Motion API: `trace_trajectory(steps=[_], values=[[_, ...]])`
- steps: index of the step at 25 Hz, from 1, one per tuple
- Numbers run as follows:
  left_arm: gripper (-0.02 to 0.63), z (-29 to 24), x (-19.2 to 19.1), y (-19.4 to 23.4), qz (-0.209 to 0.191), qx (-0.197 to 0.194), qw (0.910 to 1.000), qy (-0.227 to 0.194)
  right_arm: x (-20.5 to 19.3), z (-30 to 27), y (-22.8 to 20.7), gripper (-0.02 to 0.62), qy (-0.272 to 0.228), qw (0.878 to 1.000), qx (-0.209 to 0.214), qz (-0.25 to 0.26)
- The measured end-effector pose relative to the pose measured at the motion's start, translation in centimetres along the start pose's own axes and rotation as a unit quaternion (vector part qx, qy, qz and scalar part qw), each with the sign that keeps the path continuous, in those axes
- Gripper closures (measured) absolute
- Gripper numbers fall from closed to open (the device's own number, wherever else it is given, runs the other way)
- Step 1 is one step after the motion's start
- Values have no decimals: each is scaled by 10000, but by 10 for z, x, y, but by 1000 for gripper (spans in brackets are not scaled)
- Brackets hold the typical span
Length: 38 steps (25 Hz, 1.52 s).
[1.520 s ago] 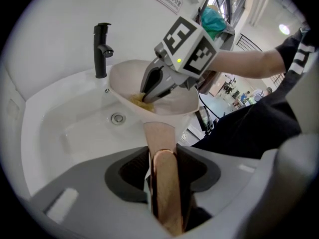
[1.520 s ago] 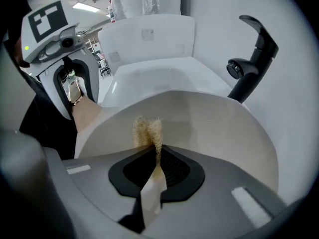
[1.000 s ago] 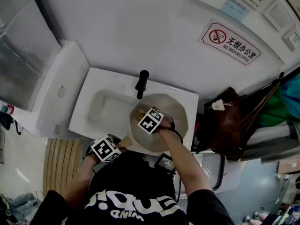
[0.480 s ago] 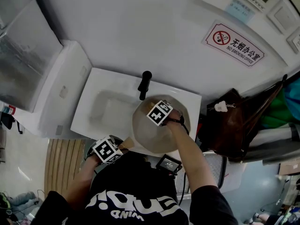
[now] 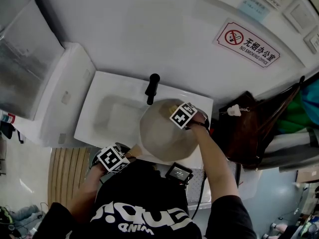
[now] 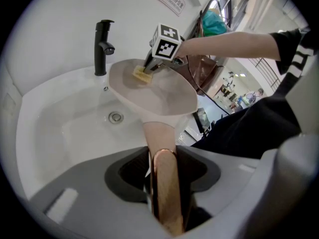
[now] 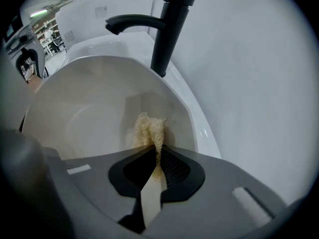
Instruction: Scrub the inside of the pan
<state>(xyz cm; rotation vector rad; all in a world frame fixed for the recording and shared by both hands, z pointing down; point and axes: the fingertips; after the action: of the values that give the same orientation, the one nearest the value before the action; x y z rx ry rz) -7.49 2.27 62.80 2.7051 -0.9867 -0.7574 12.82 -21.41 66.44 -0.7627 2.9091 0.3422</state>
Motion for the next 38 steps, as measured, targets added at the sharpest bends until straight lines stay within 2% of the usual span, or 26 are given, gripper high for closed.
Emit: trace_trajectory(steps=[6, 11, 18, 22, 31, 38], values=[[437, 1, 0, 0, 35, 1, 10000, -49, -28, 8, 6, 557, 186, 9996, 67, 197], [437, 1, 2, 1, 29, 18, 10000, -60, -49, 13, 25, 557, 351, 9977, 111, 571], [439, 1, 2, 0, 37, 57, 10000, -49, -75, 20, 58, 557, 426, 9958, 403, 709], [439, 1, 1, 0, 33, 71, 10000, -33, -85, 26, 88, 557, 422, 9934, 750, 761], [440, 0, 0, 1, 45, 86, 10000, -7, -86, 43, 139, 557, 310, 9854, 1350, 989], [440, 1, 0, 1, 35, 99, 9999, -17, -67, 47, 179, 557, 88, 9782, 1767, 1088]])
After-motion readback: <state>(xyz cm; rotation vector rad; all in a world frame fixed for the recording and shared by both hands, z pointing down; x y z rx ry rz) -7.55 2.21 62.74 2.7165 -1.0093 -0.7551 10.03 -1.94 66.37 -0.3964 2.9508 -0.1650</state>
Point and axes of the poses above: the fingertips, and each gripper's own axes: z backward along the fingers, y to its left, x out of its top, and after that the axes turned 3 degrees about x, right-handed
